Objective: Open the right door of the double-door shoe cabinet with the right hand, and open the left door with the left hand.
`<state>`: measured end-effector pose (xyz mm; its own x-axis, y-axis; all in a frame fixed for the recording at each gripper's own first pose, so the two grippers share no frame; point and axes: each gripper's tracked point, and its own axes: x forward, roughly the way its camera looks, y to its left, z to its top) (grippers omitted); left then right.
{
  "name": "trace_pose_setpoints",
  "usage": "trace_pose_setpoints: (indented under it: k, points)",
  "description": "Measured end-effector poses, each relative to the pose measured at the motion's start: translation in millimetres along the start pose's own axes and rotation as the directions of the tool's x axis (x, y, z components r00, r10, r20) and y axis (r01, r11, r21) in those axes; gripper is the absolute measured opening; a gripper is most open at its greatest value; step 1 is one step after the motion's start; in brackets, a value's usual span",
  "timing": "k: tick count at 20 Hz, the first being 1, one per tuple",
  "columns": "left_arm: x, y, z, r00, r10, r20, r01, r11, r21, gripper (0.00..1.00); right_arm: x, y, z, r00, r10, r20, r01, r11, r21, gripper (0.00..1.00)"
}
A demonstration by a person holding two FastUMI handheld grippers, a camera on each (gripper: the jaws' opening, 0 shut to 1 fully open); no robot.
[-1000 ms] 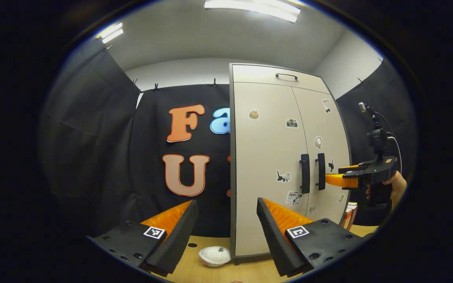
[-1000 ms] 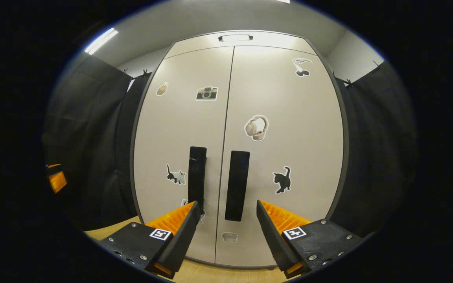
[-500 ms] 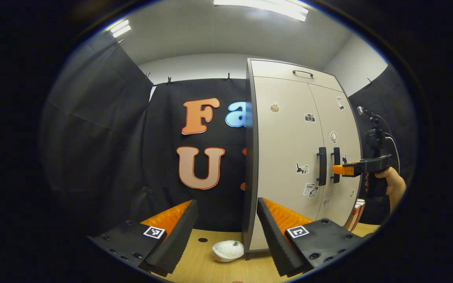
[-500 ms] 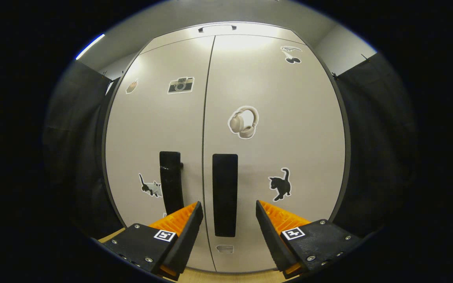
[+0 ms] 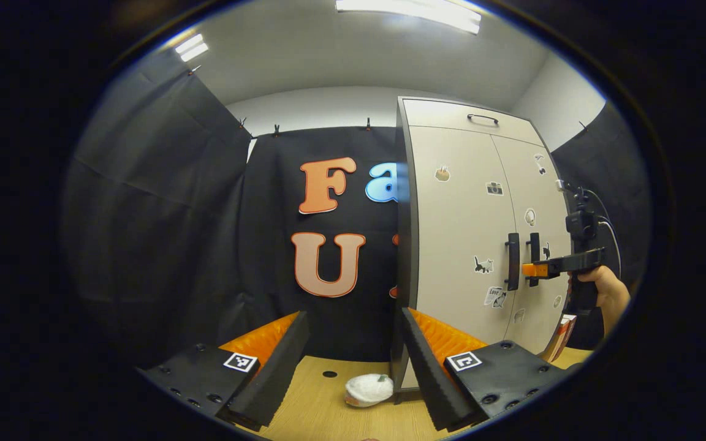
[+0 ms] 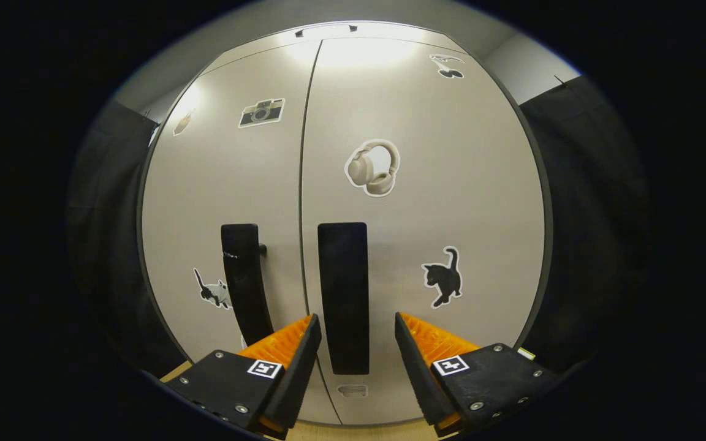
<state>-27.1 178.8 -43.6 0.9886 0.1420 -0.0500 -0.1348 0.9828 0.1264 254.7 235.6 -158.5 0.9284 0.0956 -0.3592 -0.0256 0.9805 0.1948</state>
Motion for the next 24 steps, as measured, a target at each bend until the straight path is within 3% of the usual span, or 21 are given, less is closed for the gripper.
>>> trace_pose_setpoints:
  k: [2, 7, 10, 12, 17, 24]
  points:
    - [-2, 0, 1, 1.000, 0.009, -0.001, -0.009, 1.000, 0.011, 0.96, 4, -3, -6, 1.000, -0.011, -0.029, 0.011, 1.000, 0.020, 0.70]
    - [-7, -4, 8, 1.000, 0.013, 0.004, -0.013, 1.000, 0.013, 0.95, 4, 3, 3, 1.000, 0.009, 0.020, -0.010, 1.000, 0.026, 0.55]
    - [-13, -6, 9, 1.000, 0.014, -0.004, -0.014, 1.000, 0.010, 0.96, 3, 4, 2, 1.000, 0.015, 0.021, -0.016, 1.000, 0.016, 0.29]
    - [-20, 0, 17, 0.999, 0.036, 0.007, -0.036, 0.999, 0.017, 0.96, 1, 4, 2, 0.999, 0.039, 0.022, -0.040, 0.999, 0.030, 0.22]
    - [-35, -3, 37, 0.996, 0.073, 0.045, -0.074, 0.997, 0.021, 0.96, -16, 4, 5, 0.995, 0.093, 0.035, -0.094, 0.995, 0.030, 0.19]
    - [-41, -49, 25, 1.000, 0.005, 0.004, -0.005, 1.000, -0.007, 0.96, -55, -8, 7, 0.985, 0.169, 0.027, -0.169, 0.986, 0.010, 0.19]
